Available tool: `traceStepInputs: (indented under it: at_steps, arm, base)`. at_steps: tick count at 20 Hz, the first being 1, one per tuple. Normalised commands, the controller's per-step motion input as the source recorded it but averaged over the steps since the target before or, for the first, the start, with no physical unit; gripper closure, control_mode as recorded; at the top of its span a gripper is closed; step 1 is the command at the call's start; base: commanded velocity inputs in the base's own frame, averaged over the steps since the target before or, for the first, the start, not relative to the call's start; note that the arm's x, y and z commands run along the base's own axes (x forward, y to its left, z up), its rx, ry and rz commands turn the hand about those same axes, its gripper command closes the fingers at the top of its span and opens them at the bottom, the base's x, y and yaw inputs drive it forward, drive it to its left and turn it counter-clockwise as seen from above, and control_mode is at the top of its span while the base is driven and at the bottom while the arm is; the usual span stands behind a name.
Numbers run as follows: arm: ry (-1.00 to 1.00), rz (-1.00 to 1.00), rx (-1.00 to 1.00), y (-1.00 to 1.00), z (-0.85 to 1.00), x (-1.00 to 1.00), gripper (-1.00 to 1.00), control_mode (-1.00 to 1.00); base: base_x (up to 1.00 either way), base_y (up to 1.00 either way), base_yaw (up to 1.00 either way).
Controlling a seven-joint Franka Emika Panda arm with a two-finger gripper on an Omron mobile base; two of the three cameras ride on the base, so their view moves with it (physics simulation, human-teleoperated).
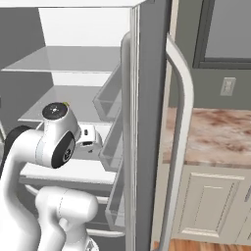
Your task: Take the cheese, chicken drumstick, and lemon from the fridge and place them on the plate on the dining counter to create an appetizer plate.
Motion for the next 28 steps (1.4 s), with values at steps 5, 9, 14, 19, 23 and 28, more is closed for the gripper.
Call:
traceStepInputs:
  at_steps: [5, 9, 14, 19, 23, 28]
  arm:
    - [0.00, 0.00, 0.00, 0.00, 0.00, 0.00, -1.00, 1.00]
    - [-0.04, -0.05, 0.00, 0.21, -0.10, 0.23, -1.00, -1.00]
    - [0.00, -0.06, 0.00, 0.13, 0.00, 0.27, -1.00, -1.00]
    - [0.00, -0.02, 0.03, 0.00, 0.00, 0.35, -1.00, -1.00]
    - [0.00, 0.00, 0.05, 0.00, 0.08, 0.27, -1.00, -1.00]
    - [0.00, 0.00, 0.07, 0.00, 0.08, 0.33, -1.00, -1.00]
  base:
    - [0.18, 0.24, -0.13]
    - [0.00, 0.00, 0.00]
    - [0.00, 0.00, 0.00]
    - [0.00, 0.00, 0.00]
    - [0.00, 0.00, 0.00]
    - [0.00, 0.00, 0.00]
